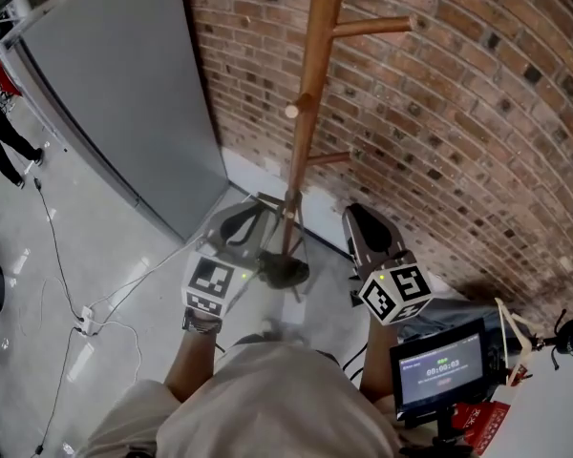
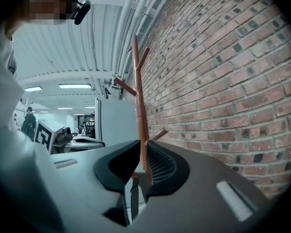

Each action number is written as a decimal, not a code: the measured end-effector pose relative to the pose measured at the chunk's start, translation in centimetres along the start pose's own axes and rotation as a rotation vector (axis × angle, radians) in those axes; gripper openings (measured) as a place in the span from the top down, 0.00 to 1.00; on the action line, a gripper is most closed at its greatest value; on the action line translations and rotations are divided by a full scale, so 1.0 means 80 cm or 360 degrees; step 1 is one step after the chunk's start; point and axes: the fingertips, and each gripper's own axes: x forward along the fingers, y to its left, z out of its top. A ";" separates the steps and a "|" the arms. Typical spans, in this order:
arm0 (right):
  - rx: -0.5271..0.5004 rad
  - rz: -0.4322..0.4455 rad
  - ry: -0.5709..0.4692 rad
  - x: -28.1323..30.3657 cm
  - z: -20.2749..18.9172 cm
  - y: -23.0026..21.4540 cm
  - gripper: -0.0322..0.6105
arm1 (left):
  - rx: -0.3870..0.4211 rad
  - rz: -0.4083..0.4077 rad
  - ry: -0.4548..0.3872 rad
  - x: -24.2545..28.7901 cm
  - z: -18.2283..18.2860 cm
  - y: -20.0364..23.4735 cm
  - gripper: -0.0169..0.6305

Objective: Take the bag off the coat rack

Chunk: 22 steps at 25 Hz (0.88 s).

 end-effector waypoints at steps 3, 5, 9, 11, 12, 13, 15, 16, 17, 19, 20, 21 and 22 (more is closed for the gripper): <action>0.0013 0.0014 0.0023 -0.003 -0.009 -0.009 0.86 | 0.0009 0.0058 0.0029 0.001 -0.006 -0.003 0.94; 0.0016 0.0049 0.0046 -0.005 -0.018 -0.009 0.85 | 0.0008 0.0093 0.0072 -0.003 -0.016 -0.008 0.93; 0.0006 0.0117 0.0111 -0.002 -0.039 -0.012 0.84 | -0.0033 0.0135 0.0130 -0.004 -0.035 -0.014 0.92; -0.0005 0.0148 0.0154 -0.002 -0.051 -0.011 0.83 | -0.0059 0.0164 0.0144 -0.003 -0.040 -0.015 0.91; -0.0007 0.0163 0.0177 -0.002 -0.057 -0.010 0.83 | -0.0068 0.0179 0.0153 -0.002 -0.044 -0.015 0.91; -0.0006 0.0176 0.0199 -0.002 -0.065 -0.008 0.82 | -0.0075 0.0191 0.0164 0.000 -0.049 -0.015 0.90; 0.0000 0.0190 0.0228 0.001 -0.077 -0.007 0.80 | -0.0085 0.0203 0.0184 0.006 -0.060 -0.014 0.88; 0.0005 0.0196 0.0236 0.004 -0.082 -0.008 0.80 | -0.0091 0.0205 0.0193 0.010 -0.066 -0.013 0.87; 0.0010 0.0205 0.0244 0.009 -0.088 -0.009 0.79 | -0.0097 0.0204 0.0205 0.014 -0.074 -0.013 0.86; 0.0008 0.0218 0.0271 0.020 -0.102 -0.009 0.78 | -0.0111 0.0191 0.0236 0.020 -0.095 -0.013 0.84; -0.0007 0.0214 0.0288 0.025 -0.110 -0.011 0.78 | -0.0120 0.0177 0.0257 0.023 -0.107 -0.013 0.83; -0.0025 0.0204 0.0305 0.031 -0.118 -0.013 0.78 | -0.0129 0.0161 0.0280 0.026 -0.119 -0.014 0.83; -0.0040 0.0195 0.0318 0.037 -0.125 -0.014 0.77 | -0.0134 0.0144 0.0297 0.030 -0.130 -0.014 0.82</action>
